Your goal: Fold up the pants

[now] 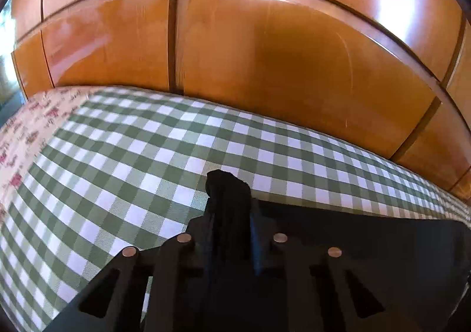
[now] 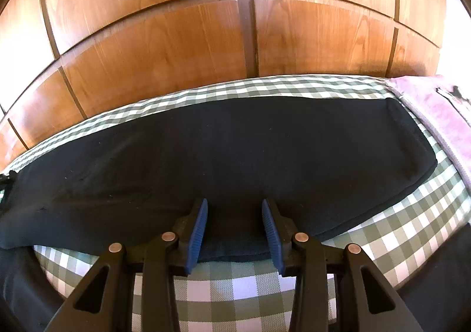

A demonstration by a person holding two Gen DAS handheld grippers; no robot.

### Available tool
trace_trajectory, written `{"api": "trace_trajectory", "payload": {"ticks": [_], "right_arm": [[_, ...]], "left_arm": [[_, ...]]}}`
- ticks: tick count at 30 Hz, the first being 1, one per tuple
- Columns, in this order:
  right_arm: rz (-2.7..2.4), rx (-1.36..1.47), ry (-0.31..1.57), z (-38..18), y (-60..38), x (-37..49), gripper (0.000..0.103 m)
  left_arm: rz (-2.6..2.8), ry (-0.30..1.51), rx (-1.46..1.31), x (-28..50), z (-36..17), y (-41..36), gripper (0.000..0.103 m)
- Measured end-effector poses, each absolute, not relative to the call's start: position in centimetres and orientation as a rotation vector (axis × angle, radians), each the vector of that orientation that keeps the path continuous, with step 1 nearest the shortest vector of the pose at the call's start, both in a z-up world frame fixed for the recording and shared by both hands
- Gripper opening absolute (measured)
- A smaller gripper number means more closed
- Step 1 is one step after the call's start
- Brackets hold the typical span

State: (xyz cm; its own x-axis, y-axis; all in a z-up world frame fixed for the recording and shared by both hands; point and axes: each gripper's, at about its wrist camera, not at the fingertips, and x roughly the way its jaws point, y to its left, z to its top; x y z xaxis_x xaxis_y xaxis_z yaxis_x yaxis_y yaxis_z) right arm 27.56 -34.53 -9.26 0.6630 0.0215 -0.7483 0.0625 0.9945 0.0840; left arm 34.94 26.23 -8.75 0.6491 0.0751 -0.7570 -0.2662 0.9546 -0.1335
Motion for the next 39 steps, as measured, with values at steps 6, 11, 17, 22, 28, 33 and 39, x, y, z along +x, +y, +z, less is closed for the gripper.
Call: {"api": "trace_trajectory", "payload": {"ticks": [6, 11, 17, 22, 28, 33, 39], "right_arm": [[-0.035, 0.09, 0.845, -9.2, -34.4, 27.6, 0.039], [-0.041, 0.086, 0.844, -9.1, -34.4, 27.6, 0.039], [-0.046, 0.077, 0.842, -9.0, -34.4, 27.6, 0.04], [-0.05, 0.072, 0.84, -8.9, -34.3, 27.5, 0.042], [-0.081, 0.047, 0.829, -8.6, -34.2, 27.1, 0.048], [-0.093, 0.032, 0.815, -8.3, -34.1, 26.7, 0.051], [-0.133, 0.023, 0.77, -7.4, -34.1, 25.8, 0.058]], "left_arm": [[0.162, 0.676, -0.312, 31.1, -4.6, 26.1, 0.017], [0.084, 0.541, -0.406, 25.5, -0.7, 26.0, 0.017], [-0.002, 0.436, -0.519, 17.7, 1.1, 25.7, 0.017], [-0.042, 0.412, -0.577, 12.7, 0.3, 25.2, 0.016], [-0.061, 0.426, -0.605, 8.1, -1.3, 24.2, 0.016], [-0.046, 0.464, -0.675, 5.9, -3.8, 24.4, 0.016], [-0.025, 0.542, -0.712, 4.2, -7.7, 23.6, 0.016]]}}
